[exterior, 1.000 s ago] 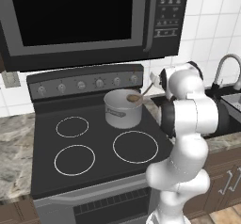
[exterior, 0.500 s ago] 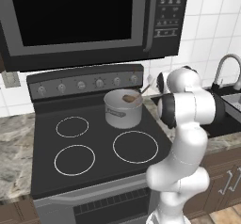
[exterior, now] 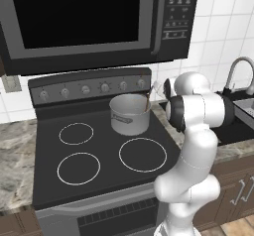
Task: Open the cabinet and move the ladle to the pot. Then close the cabinet.
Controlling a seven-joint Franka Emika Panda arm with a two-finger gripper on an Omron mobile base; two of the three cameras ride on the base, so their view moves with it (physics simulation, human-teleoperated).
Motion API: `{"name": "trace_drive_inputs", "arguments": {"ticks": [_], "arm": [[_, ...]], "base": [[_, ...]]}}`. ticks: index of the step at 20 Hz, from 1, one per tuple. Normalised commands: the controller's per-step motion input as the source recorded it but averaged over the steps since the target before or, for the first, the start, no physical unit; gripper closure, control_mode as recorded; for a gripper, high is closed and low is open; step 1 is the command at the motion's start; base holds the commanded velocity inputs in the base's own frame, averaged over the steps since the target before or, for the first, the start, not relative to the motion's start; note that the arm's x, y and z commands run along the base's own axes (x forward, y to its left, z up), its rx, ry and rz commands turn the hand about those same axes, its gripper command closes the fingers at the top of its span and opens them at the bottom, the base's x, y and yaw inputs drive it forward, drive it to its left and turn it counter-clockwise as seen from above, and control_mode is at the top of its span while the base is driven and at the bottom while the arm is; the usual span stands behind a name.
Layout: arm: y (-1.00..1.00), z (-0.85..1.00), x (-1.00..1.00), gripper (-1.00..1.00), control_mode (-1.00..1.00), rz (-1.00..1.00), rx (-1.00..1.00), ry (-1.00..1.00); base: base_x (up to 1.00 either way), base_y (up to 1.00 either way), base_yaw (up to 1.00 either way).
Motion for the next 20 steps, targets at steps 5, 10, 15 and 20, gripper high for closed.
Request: {"name": "trace_drive_inputs", "arguments": {"ticks": [5, 10, 15, 20], "arm": [[0.41, -0.10, 0.10, 1.00, -1.00, -0.06, 0.01, -0.02], [0.39, -0.04, 0.04, 1.00, -1.00, -0.06, 0.02, -0.02], [0.32, 0.00, 0.00, -1.00, -1.00, -0.06, -0.01, -0.02], [0.01, 0.00, -0.46, -1.00, -1.00, -0.04, -0.06, -0.02]], "base": [[0.00, 0.00, 0.00], [0.00, 0.00, 0.00], [0.00, 0.00, 0.00], [0.00, 0.00, 0.00]]}}
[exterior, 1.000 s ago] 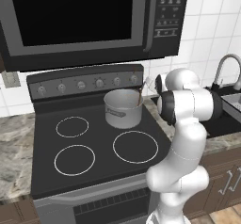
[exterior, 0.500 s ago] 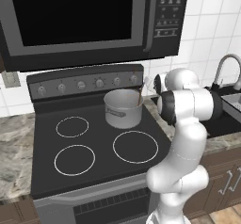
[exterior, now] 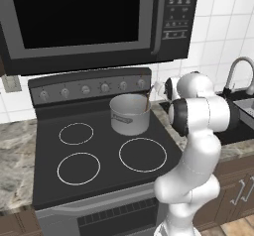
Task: Open the cabinet and move the ladle to the pot. Then close the cabinet.
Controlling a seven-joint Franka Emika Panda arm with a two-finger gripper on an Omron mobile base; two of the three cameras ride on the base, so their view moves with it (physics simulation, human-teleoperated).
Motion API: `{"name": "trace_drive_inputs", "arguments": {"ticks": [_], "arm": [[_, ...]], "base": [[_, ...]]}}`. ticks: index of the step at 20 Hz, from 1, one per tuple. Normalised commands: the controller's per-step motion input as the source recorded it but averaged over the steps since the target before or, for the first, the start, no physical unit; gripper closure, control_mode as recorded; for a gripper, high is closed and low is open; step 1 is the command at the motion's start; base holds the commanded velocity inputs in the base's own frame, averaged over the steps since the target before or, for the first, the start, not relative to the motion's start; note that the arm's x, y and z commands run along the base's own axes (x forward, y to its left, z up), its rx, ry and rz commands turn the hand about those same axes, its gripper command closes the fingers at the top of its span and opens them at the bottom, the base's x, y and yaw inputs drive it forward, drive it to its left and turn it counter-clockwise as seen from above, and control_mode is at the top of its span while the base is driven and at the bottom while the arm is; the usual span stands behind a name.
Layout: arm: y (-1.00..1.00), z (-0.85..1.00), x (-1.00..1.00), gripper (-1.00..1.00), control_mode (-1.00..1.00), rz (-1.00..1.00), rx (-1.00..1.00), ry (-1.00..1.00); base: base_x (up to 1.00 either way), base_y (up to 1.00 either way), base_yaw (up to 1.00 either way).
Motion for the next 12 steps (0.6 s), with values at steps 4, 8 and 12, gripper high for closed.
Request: {"name": "trace_drive_inputs", "arguments": {"ticks": [4, 8, 12], "arm": [[0.00, 0.00, -0.99, -1.00, -1.00, 0.00, -0.09, -0.03], [0.00, 0.12, -1.00, -1.00, -1.00, 0.00, -0.18, 0.00], [0.00, 0.46, -1.00, -1.00, -1.00, 0.03, -0.26, -0.01]], "base": [[0.00, 0.00, 0.00], [0.00, 0.00, 0.00], [0.00, 0.00, 0.00]]}}
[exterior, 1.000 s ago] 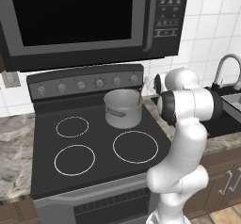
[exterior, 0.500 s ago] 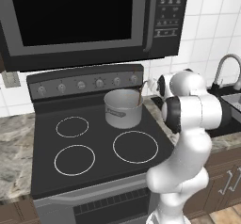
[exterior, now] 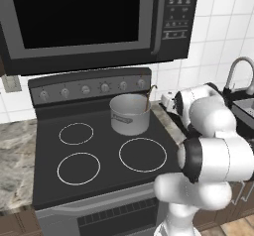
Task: Open the cabinet and move the ladle to the pot. Then close the cabinet.
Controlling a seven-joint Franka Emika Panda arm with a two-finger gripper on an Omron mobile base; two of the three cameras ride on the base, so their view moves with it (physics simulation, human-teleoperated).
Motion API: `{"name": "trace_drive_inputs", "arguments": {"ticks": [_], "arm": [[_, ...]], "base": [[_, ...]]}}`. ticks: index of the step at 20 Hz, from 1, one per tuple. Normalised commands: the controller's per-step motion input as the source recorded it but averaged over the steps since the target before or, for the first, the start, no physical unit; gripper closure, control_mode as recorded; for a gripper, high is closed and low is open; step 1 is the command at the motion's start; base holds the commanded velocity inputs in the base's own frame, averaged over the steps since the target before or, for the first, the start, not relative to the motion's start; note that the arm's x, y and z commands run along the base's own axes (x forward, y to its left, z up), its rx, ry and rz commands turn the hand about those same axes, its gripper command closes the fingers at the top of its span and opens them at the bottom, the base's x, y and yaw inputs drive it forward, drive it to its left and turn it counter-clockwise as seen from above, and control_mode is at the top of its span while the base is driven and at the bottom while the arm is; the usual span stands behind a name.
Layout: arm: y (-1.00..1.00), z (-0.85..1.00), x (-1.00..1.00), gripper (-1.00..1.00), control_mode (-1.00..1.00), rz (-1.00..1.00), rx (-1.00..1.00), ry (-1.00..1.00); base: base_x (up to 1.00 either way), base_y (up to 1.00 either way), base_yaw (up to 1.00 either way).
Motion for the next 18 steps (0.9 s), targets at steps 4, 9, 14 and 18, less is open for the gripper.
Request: {"name": "trace_drive_inputs", "arguments": {"ticks": [4, 9, 14, 18], "arm": [[0.00, 0.81, -1.00, -1.00, -1.00, 0.06, -0.31, -0.01], [0.00, 0.97, -0.97, -1.00, -1.00, 0.08, -0.37, 0.00], [-0.11, 0.63, -0.91, -1.00, -1.00, 0.10, -0.36, 0.00], [-0.16, 0.65, -0.90, -1.00, -1.00, 0.12, -0.38, 0.00]], "base": [[0.00, 0.00, 0.00], [0.00, 0.00, 0.00], [0.00, 0.00, 0.00], [0.00, 0.00, 0.00]]}}
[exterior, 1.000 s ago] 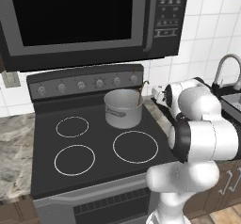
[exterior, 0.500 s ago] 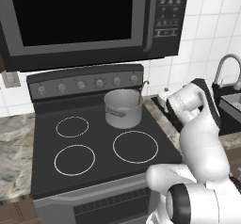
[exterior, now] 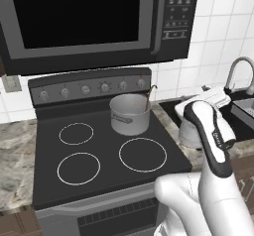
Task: Open the cabinet and move the ladle to the pot. Then close the cabinet.
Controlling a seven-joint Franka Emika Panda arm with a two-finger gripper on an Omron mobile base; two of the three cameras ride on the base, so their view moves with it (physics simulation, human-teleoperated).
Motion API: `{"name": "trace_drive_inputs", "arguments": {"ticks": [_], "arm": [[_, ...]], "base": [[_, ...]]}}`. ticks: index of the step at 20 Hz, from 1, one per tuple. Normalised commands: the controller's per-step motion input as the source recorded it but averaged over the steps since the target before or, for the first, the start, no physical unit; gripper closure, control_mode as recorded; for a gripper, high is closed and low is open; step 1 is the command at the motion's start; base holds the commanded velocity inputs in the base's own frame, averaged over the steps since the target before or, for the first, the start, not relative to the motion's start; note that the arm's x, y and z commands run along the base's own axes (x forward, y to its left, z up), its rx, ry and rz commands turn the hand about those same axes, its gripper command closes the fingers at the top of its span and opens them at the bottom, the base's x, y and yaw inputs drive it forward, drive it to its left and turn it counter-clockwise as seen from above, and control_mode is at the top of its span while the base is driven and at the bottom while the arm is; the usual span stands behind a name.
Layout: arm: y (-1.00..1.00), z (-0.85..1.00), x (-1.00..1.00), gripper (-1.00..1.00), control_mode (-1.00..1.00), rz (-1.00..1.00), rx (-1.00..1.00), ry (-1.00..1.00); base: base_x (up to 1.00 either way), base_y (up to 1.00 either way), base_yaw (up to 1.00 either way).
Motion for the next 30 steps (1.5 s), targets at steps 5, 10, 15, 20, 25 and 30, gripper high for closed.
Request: {"name": "trace_drive_inputs", "arguments": {"ticks": [5, 10, 15, 20, 25, 30], "arm": [[-0.22, 0.72, -0.92, -1.00, -1.00, 0.13, -0.37, 0.00], [-0.15, 0.81, -0.77, -1.00, -1.00, 0.13, -0.37, 0.00], [-0.09, 0.80, -0.55, -1.00, -1.00, 0.15, -0.44, 0.00], [0.00, 0.47, -0.54, -1.00, -1.00, 0.19, -0.55, 0.00], [0.16, 0.04, -0.42, -1.00, -1.00, 0.19, -0.73, -0.05], [0.48, -0.34, -0.10, -1.00, -1.00, 0.09, -0.91, -0.20]], "base": [[0.00, 0.00, 0.00], [0.00, 0.00, 0.00], [0.00, 0.00, 0.00], [0.00, 0.00, 0.00], [0.00, 0.00, 0.00], [0.00, 0.00, 0.00]]}}
